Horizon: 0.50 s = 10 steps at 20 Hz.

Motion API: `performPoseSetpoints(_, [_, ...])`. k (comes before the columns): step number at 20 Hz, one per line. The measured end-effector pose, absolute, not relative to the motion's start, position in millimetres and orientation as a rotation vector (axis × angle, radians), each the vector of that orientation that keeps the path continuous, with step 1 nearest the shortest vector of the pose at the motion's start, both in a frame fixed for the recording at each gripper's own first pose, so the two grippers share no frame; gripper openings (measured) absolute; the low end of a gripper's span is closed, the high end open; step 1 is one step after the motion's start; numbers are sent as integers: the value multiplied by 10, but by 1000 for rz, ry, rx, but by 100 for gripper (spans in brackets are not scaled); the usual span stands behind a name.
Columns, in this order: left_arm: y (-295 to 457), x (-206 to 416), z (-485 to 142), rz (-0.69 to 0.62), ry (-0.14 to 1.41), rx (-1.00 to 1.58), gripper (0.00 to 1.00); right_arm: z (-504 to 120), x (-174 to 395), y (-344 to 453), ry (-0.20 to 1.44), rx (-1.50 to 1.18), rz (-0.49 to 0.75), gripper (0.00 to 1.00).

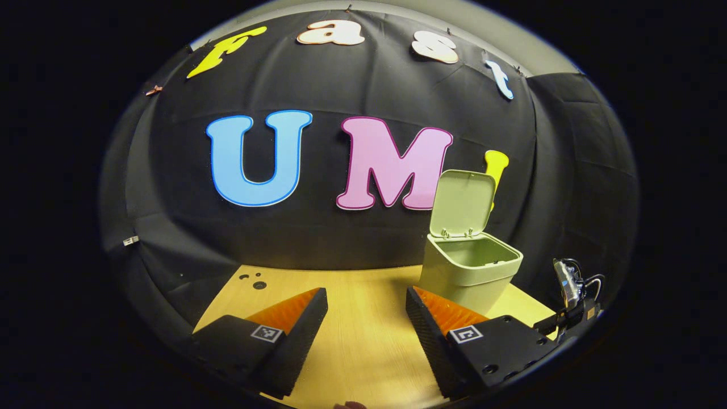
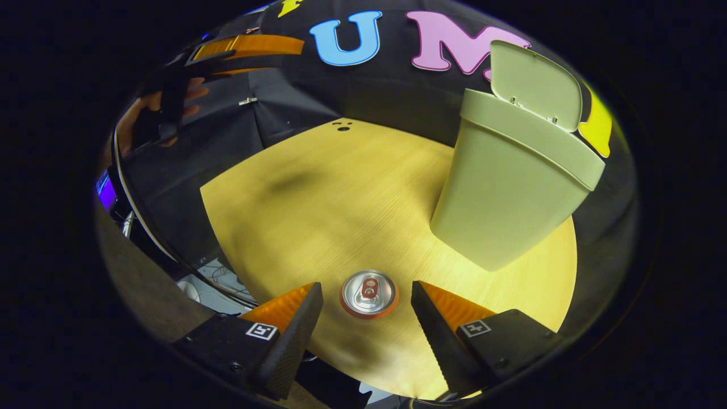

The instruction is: Press the lid of the desktop garbage bin to open it, pick up the crumpled paper on the desktop and throw it into the bin, then pick up the pop can on the desktop and drop it into the bin, and finally close the garbage bin lid.

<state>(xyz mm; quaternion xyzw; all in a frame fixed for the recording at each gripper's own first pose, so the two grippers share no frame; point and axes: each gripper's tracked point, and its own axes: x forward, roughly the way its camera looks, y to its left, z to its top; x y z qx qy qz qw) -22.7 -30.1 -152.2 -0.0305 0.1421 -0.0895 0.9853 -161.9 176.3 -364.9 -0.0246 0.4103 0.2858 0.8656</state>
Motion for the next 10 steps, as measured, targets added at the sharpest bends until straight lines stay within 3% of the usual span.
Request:
performPoseSetpoints(9, [-76, -424, -1692, -130, 327, -82, 91, -4147, -1633, 1827, 958, -89, 609, 99])
performPoseSetpoints(10, [-68, -419, -1682, -129, 327, -89, 91, -4123, -1615, 1849, 953, -74, 606, 92])
